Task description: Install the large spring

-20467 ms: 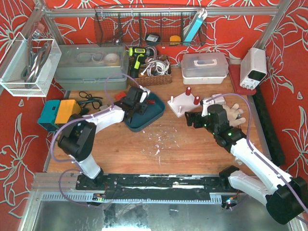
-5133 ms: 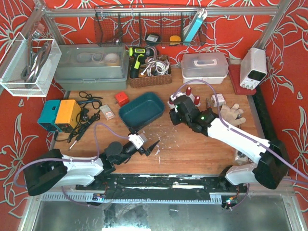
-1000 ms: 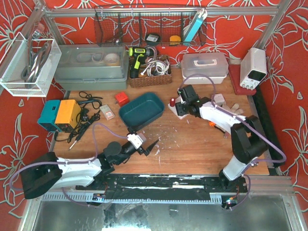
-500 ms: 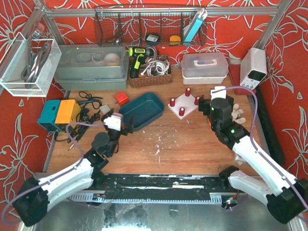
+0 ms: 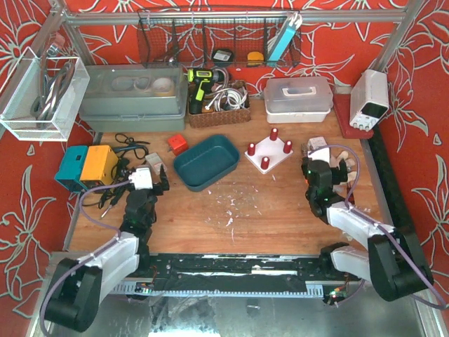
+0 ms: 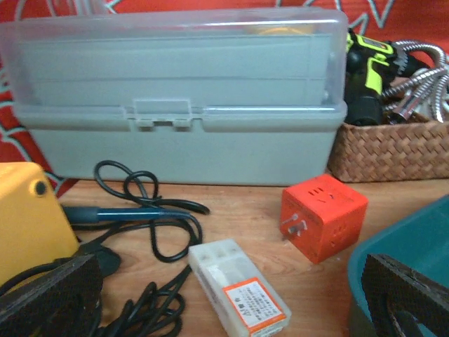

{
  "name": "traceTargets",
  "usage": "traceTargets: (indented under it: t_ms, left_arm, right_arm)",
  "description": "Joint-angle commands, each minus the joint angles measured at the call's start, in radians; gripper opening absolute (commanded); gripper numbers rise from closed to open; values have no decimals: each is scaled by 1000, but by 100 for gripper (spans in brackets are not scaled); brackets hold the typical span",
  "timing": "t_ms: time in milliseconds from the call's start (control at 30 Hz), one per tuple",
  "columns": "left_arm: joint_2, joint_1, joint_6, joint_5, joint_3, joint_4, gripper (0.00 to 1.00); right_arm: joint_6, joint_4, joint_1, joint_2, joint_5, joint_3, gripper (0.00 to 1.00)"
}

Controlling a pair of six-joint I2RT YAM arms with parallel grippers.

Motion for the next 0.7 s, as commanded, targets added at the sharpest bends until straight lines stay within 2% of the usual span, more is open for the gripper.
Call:
traceTargets:
  t_ms: [0,133,200,300,367,400,467,567,667]
  left_arm:
    - [114,35,29,177,-34,175,100]
    - [237,37,46,248,-36,319,100]
    - [279,40,37,207,-8,314,100]
    - [322,59,19,262,29,298,100]
    - [395,69,5,297,16,384,100]
    - [437,71,-4,288,7,437,100]
    - [512,73,-15,275,21,497,100]
    - [557,75,-10,295,69,437,100]
    - [596,85,-16,302,85,453,100]
  right_arm:
    - [33,240,-88,37,-123,-106,99]
    - [90,382,-151,119,-246,-150,99]
    - [95,423,-171,169,-297,-153,99]
    - [97,550,-184,252,-338,-185,99]
    - [92,627,-185,302,-341,-199,99]
    - [88,631,-186,303,-346,-192,99]
    - [96,534,-189,281,-359,-165,99]
    - [102,507,-197,297,-360,-139,99]
    - [107,504,-207,299,-373,-137,99]
